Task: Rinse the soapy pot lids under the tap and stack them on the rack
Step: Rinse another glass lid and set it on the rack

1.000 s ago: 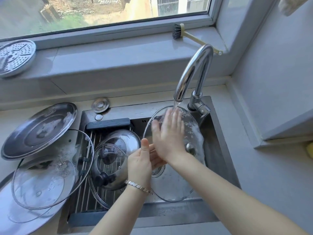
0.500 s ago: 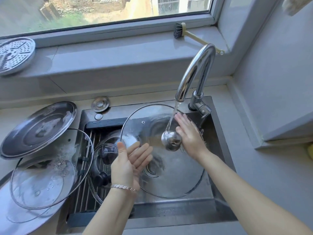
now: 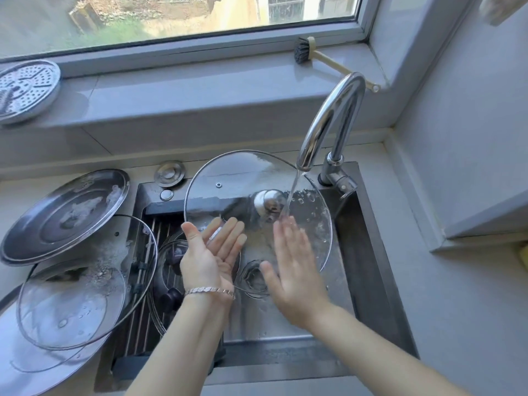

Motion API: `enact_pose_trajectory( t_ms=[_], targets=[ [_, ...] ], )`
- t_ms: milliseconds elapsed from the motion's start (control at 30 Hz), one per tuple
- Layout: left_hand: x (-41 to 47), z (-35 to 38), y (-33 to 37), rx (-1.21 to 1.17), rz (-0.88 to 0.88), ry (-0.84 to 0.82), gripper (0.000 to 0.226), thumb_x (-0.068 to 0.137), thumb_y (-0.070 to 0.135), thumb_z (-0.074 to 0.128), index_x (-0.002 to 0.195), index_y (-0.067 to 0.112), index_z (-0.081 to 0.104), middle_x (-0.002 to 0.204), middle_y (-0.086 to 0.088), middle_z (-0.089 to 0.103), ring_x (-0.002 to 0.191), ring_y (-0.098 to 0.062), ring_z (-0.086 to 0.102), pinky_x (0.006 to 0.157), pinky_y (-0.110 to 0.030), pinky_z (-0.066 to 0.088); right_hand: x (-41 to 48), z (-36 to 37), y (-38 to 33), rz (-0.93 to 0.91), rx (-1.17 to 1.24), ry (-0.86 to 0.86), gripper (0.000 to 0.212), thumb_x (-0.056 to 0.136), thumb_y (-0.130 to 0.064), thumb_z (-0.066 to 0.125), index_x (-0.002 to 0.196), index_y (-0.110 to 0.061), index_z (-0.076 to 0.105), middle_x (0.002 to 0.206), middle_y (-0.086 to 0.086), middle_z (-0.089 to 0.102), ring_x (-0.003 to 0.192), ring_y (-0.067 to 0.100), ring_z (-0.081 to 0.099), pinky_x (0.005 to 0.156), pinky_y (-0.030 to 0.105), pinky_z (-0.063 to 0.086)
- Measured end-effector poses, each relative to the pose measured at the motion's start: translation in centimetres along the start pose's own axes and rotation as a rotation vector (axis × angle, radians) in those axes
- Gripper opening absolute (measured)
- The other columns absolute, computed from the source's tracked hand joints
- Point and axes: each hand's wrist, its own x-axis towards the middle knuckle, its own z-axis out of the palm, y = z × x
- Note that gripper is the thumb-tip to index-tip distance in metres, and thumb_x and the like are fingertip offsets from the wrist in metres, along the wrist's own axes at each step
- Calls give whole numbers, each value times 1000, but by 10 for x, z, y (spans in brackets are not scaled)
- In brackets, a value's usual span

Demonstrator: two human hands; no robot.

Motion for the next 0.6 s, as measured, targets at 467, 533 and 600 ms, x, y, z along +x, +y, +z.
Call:
enact_pose_trajectory(
  t_ms=[467, 533, 600],
  targets=[
    [3, -1, 0, -52, 51, 34, 55, 93, 54, 30, 91, 7, 57, 66, -4, 73, 66, -16, 72, 59, -24, 59, 19, -25, 22, 192, -22, -107, 82, 84, -66, 2, 144, -15, -20, 152, 0, -28, 139, 6, -28, 112, 21, -19],
    [2, -2, 0, -62, 50, 39, 55, 93, 54, 30, 90, 7, 57, 65, -4, 73, 65, -15, 72, 58, -24, 59, 26, -30, 29, 315, -7, -81, 80, 85, -59, 3, 146, -10, -15, 155, 5, -23, 141, 10, -24, 113, 24, -16],
    [2, -1, 0, -68, 44, 39, 55, 92, 54, 31, 91, 7, 58, 66, -5, 73, 66, -16, 72, 58, -24, 59, 19, -24, 18, 268, -37, -84, 80, 85, -61, 0, 145, -9, -17, 154, 8, -24, 140, 12, -27, 113, 24, -18]
  ],
)
